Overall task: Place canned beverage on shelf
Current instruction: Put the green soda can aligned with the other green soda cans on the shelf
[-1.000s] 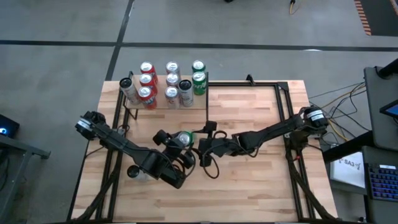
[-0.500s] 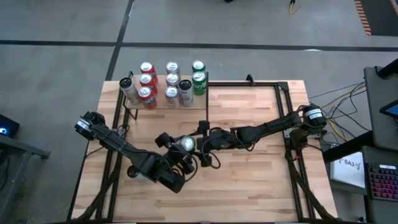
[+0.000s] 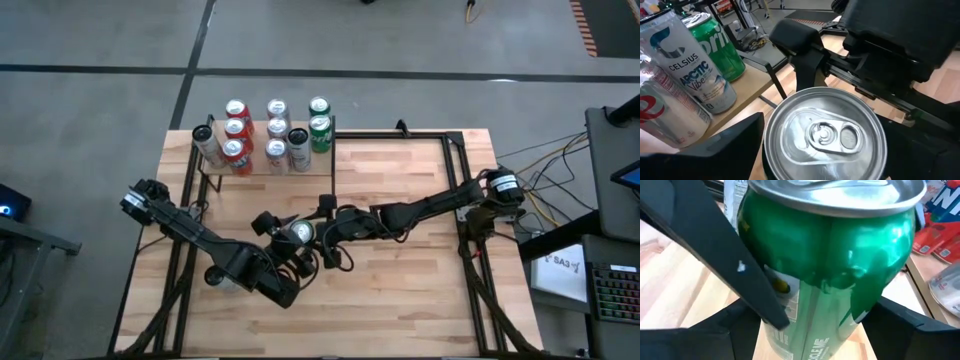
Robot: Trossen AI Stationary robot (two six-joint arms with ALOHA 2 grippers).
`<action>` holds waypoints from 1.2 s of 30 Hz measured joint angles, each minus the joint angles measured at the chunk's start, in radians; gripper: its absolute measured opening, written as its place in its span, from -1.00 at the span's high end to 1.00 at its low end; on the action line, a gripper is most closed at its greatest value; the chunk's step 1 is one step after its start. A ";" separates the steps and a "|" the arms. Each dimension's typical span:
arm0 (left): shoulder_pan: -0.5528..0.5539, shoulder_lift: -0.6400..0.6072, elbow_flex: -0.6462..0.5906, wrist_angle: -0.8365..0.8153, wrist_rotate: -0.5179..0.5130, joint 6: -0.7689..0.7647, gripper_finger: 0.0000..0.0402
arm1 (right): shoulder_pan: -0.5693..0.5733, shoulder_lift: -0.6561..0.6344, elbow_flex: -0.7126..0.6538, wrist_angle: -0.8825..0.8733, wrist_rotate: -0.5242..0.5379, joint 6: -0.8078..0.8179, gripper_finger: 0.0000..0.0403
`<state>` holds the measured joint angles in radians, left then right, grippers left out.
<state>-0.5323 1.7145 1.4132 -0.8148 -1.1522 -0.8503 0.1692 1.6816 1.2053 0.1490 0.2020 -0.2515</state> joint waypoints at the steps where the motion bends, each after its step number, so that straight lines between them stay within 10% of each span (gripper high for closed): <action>1: 0.000 0.000 0.000 -0.001 0.000 0.002 -0.69 | 0.000 -0.004 0.000 -0.007 0.000 0.001 -0.38; 15: -0.052 -0.121 -0.002 -0.140 -0.098 0.215 -0.70 | -0.071 -0.133 -0.085 -0.258 -0.007 0.022 -0.38; 24: -0.109 -0.260 -0.104 -0.173 -0.027 0.352 -0.70 | -0.099 -0.289 -0.358 0.071 -0.234 0.095 -0.38; 36: 0.000 -0.580 -0.613 0.945 0.673 1.116 -0.57 | -0.097 -0.320 -0.410 0.244 -0.412 0.124 -0.39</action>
<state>-0.5321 1.1340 0.8002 0.1300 -0.4797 0.2653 0.0718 1.3613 0.7948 0.3934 -0.2101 -0.1276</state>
